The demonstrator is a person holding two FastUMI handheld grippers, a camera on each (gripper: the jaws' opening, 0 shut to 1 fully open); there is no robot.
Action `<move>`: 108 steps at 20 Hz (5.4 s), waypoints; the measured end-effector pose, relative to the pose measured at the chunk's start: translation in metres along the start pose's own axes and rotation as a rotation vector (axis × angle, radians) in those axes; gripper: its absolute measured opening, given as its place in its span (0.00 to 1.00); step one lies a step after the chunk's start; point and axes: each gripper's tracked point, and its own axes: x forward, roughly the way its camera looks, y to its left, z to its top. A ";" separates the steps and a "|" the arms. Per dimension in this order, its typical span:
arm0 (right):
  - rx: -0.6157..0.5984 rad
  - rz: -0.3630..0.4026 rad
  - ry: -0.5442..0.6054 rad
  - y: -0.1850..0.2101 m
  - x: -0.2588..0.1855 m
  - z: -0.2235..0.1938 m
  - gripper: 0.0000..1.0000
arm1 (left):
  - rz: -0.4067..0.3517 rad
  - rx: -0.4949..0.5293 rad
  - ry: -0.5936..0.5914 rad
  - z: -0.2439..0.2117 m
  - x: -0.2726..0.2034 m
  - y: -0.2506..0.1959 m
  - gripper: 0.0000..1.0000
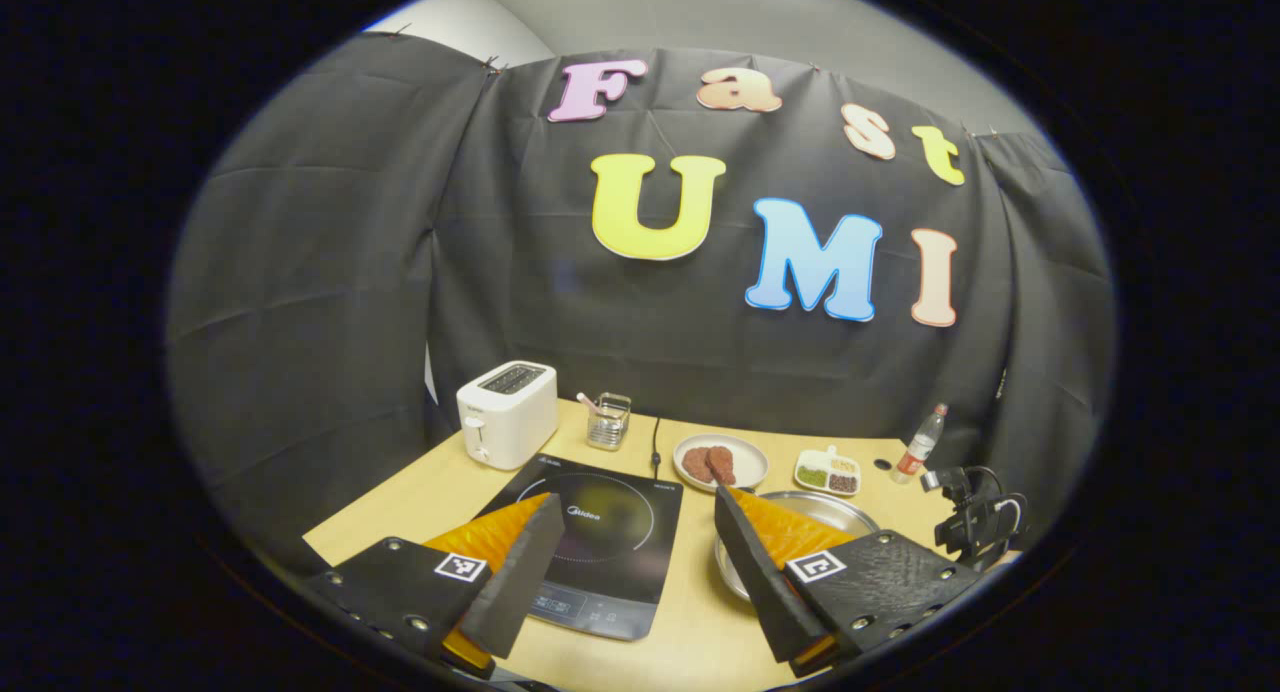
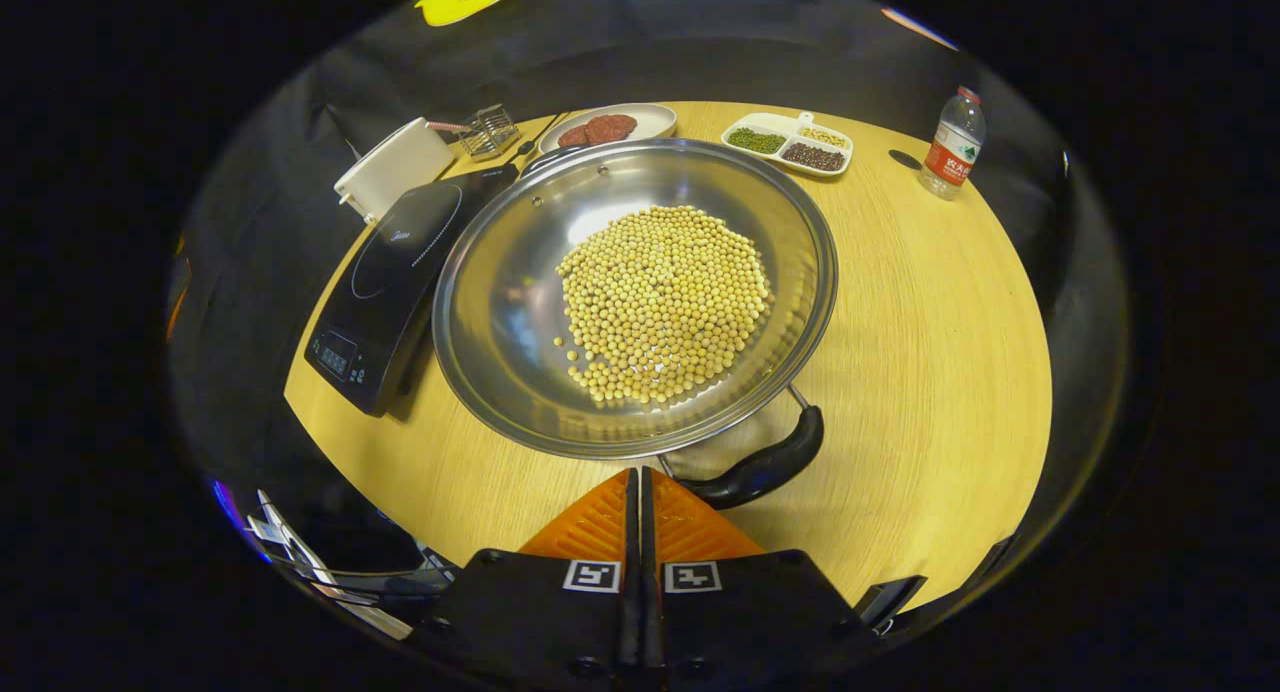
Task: First push the handle of the pot to place it horizontally, then grasp the pot with both hands and set it on the induction cooktop.
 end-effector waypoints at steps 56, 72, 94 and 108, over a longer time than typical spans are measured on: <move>0.122 -0.083 -0.347 -0.157 -0.067 0.114 0.98 | -0.142 0.059 0.225 -0.080 0.098 -0.133 0.92; 0.187 -0.095 -0.298 -0.170 0.015 0.148 0.98 | -0.395 0.080 0.558 -0.215 0.249 -0.157 0.93; 0.142 -0.093 -0.218 -0.171 0.072 0.122 0.67 | -0.424 -0.027 0.664 -0.265 0.270 -0.169 0.59; 0.148 -0.119 -0.187 -0.163 0.057 0.100 0.55 | -0.397 -0.001 0.684 -0.262 0.241 -0.165 0.56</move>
